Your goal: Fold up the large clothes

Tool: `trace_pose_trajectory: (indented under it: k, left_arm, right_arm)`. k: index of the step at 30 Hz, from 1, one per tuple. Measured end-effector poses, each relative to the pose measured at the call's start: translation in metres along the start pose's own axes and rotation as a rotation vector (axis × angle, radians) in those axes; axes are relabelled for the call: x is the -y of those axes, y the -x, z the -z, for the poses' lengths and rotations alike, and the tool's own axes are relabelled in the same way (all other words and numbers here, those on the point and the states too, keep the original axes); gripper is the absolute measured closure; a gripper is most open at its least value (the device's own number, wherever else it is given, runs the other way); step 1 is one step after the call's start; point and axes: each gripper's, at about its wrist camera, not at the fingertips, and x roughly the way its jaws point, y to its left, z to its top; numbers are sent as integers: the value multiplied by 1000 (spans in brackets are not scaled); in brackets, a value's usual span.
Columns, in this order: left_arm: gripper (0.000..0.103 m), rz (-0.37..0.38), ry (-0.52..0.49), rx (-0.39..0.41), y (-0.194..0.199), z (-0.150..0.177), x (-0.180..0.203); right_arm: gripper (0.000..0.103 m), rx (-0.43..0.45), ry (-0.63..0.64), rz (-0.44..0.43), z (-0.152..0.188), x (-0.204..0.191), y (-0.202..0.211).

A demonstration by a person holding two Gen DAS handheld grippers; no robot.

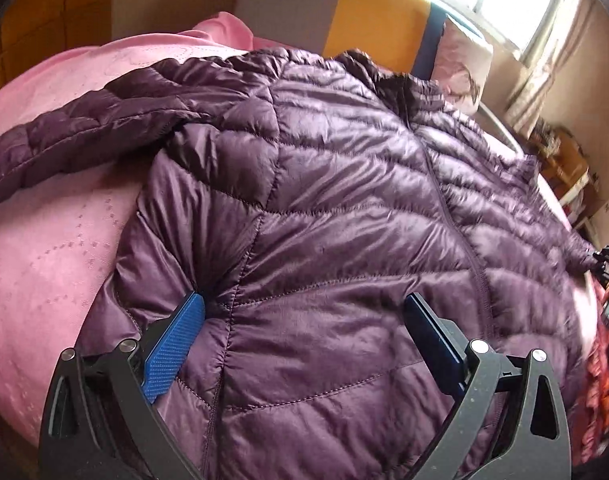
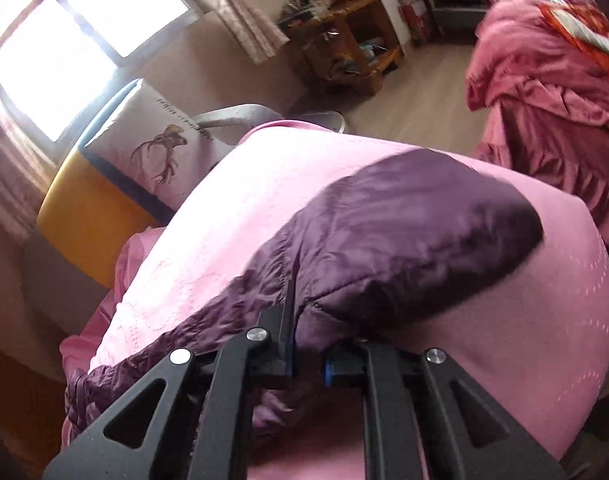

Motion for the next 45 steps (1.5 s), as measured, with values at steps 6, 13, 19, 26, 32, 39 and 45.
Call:
trace_pose_trajectory:
  k: [6, 13, 19, 26, 32, 39, 45]
  left_arm:
    - [5, 58, 34, 27, 15, -1, 1]
    - [6, 107, 70, 22, 21, -8, -10]
    - [27, 149, 117, 42, 39, -14, -24]
    - [36, 306, 194, 27, 41, -34, -46]
    - [30, 391, 251, 25, 20, -77, -40]
    - [29, 386, 201, -61, -45, -129, -5]
    - [80, 331, 135, -152, -104, -155, 25]
  right_arm:
    - [94, 3, 366, -104, 52, -155, 22]
    - [94, -149, 873, -284, 228, -342, 21]
    - [85, -260, 1135, -290, 340, -405, -3]
    - [22, -292, 1119, -453, 373, -408, 10]
    - [8, -273, 928, -541, 329, -377, 37]
    - [8, -234, 680, -436, 258, -292, 49]
    - [18, -174, 445, -325, 191, -226, 39]
